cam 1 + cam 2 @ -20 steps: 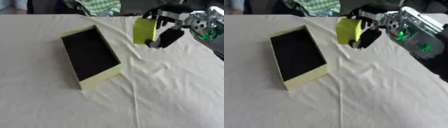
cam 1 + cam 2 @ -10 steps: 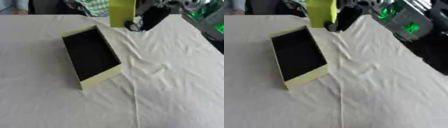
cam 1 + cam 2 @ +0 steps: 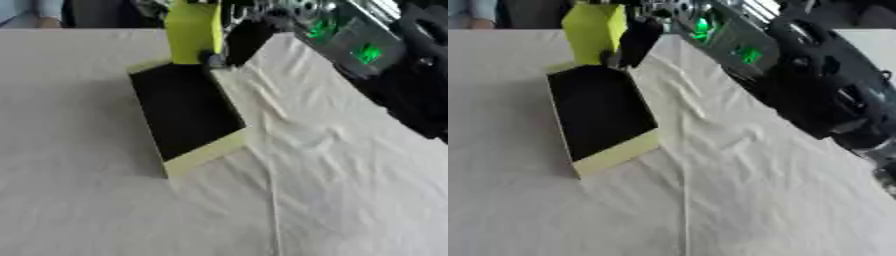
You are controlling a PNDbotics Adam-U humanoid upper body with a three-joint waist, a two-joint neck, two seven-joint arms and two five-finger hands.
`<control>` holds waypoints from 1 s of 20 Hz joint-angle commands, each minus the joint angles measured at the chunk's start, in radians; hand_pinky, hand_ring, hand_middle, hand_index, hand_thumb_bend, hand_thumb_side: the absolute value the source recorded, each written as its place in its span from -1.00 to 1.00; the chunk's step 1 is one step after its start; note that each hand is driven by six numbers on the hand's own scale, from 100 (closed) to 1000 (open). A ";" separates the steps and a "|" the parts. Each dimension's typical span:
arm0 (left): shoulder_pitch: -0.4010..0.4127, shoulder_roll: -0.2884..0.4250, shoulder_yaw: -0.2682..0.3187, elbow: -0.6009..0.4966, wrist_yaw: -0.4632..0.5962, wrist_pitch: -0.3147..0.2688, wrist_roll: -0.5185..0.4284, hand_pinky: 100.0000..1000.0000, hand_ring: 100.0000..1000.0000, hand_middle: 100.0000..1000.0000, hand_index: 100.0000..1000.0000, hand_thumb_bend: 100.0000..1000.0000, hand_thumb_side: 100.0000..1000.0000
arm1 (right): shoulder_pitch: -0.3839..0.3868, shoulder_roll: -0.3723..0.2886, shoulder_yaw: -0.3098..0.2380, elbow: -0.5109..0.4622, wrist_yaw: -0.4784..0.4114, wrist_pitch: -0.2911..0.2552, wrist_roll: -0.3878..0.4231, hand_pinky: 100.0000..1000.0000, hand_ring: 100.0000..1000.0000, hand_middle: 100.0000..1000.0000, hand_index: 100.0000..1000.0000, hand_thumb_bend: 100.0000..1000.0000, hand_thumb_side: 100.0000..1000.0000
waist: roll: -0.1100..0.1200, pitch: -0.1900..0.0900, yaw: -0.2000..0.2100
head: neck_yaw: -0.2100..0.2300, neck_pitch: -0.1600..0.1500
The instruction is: Pick up objects on the table and place them in the box.
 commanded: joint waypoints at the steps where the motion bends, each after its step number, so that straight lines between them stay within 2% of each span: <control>1: -0.012 0.006 -0.002 -0.020 0.006 -0.001 -0.006 0.23 0.00 0.00 0.37 -1.00 0.56 | -0.025 0.037 0.004 0.049 0.029 0.004 0.011 0.38 0.26 -0.30 0.45 -1.00 -0.70 | 0.001 -0.020 0.005 | -0.003 -0.004; 7: -0.016 0.001 -0.002 -0.020 0.010 -0.001 -0.009 0.23 0.00 0.00 0.37 -1.00 0.57 | 0.002 0.094 0.023 0.150 0.060 -0.035 -0.005 0.38 0.28 -0.27 0.47 -1.00 -0.62 | -0.002 -0.014 0.014 | 0.003 -0.008; 15: -0.014 -0.003 -0.001 -0.020 0.013 0.000 -0.012 0.23 0.00 0.00 0.37 -1.00 0.57 | 0.032 0.118 0.036 0.207 0.081 -0.071 -0.008 0.38 0.33 -0.21 0.51 -1.00 -0.58 | -0.002 -0.011 0.016 | 0.005 -0.009; 18: -0.013 -0.003 -0.001 -0.020 0.014 0.000 -0.012 0.23 0.00 0.00 0.37 -1.00 0.57 | 0.040 0.121 0.042 0.214 0.085 -0.079 -0.003 0.39 0.38 -0.13 0.56 -1.00 -0.55 | -0.002 -0.011 0.015 | 0.003 -0.010; 20: -0.012 -0.004 -0.001 -0.020 0.014 0.001 -0.013 0.23 0.00 0.00 0.37 -1.00 0.57 | 0.044 0.122 0.045 0.217 0.089 -0.085 0.005 0.43 0.48 0.04 0.70 -1.00 -0.41 | -0.001 -0.011 0.015 | 0.003 -0.009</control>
